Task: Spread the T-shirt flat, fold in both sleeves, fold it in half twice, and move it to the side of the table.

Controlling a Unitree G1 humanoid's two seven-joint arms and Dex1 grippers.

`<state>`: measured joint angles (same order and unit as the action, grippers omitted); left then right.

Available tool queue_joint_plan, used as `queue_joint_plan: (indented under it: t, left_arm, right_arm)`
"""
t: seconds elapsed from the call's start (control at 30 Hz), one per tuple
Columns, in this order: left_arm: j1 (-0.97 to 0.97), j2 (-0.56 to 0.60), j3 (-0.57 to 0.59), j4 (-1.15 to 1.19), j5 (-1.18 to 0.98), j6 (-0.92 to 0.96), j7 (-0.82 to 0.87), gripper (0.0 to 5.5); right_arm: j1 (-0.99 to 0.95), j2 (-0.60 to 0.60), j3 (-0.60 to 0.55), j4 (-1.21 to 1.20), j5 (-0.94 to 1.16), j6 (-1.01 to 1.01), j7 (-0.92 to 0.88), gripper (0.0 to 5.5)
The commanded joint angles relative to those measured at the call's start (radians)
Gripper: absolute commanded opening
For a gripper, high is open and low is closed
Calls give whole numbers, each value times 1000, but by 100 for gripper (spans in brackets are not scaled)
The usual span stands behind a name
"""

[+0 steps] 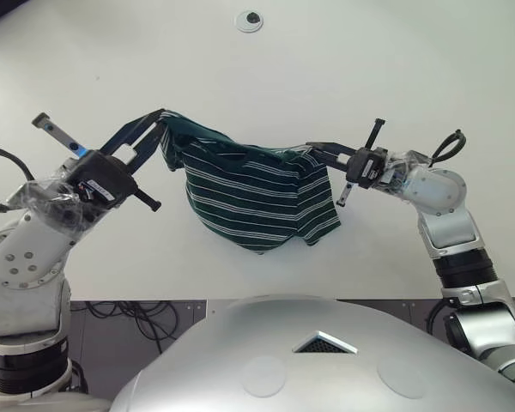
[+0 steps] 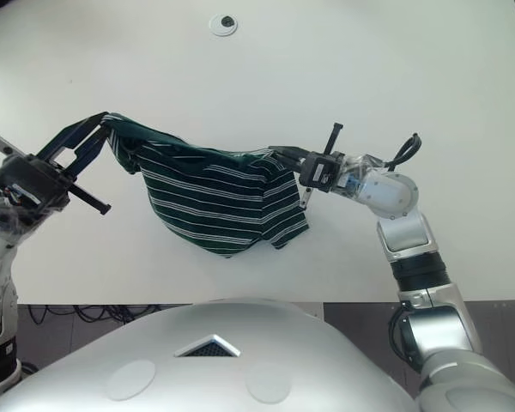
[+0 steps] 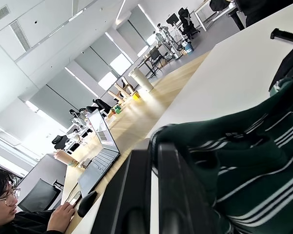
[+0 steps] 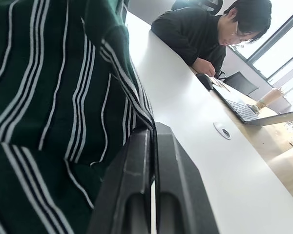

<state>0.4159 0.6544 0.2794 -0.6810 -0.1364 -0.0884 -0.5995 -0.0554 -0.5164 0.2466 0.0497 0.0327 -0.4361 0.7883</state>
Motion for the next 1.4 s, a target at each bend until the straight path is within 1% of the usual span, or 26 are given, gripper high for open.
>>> queue_joint_plan:
  t: [0.03, 0.1, 0.2, 0.3, 0.43, 0.53, 0.67, 0.77, 0.83, 0.9, 1.0, 1.17, 1.3, 1.4]
  left_arm:
    - [-32, 9, 19, 10, 6, 3, -4, 0]
    - [-75, 33, 24, 44, 36, -14, -7, 0]
    - [-210, 117, 2, 170, 128, -68, -28, 0]
    - [-461, 217, -99, 393, 261, -173, -54, 0]
    - [-839, 262, -267, 748, 435, -339, -60, 0]
    - [-1119, 261, -381, 1018, 576, -446, -38, 0]
    - [-1451, 215, -515, 1364, 741, -536, 33, 0]
    - [-1650, 164, -608, 1596, 850, -553, 119, 0]
    - [-1783, 114, -671, 1756, 919, -517, 194, 0]
    - [-1864, 73, -700, 1864, 944, -480, 250, 0]
    - [-1949, 33, -705, 1947, 941, -407, 347, 0]
    - [-2049, 26, -725, 1997, 956, -321, 474, 0]
    - [-2080, 35, -735, 2008, 954, -301, 537, 0]
    - [-2061, 42, -749, 2007, 954, -325, 545, 0]
  right_arm:
    - [-34, 27, -12, 23, 11, -6, -15, 2]
    - [-72, 39, -33, 46, -3, -10, -57, 2]
    - [-186, 62, -81, 103, -30, -7, -137, 2]
    - [-349, 75, -111, 194, -67, 29, -215, 2]
    - [-558, 84, -131, 364, -121, 44, -296, 2]
    - [-733, 83, -134, 528, -169, 37, -355, 2]
    - [-957, 101, -115, 800, -233, 9, -441, 2]
    - [-1089, 113, -97, 976, -286, -4, -517, 2]
    - [-1182, 119, -86, 1093, -322, 15, -578, 2]
    - [-1241, 122, -78, 1168, -347, 28, -624, 2]
    - [-1306, 119, -71, 1223, -378, 47, -696, 2]
    - [-1394, 106, -76, 1255, -408, 67, -798, 2]
    - [-1423, 91, -81, 1260, -413, 57, -856, 2]
    - [-1409, 83, -83, 1256, -418, 17, -857, 2]
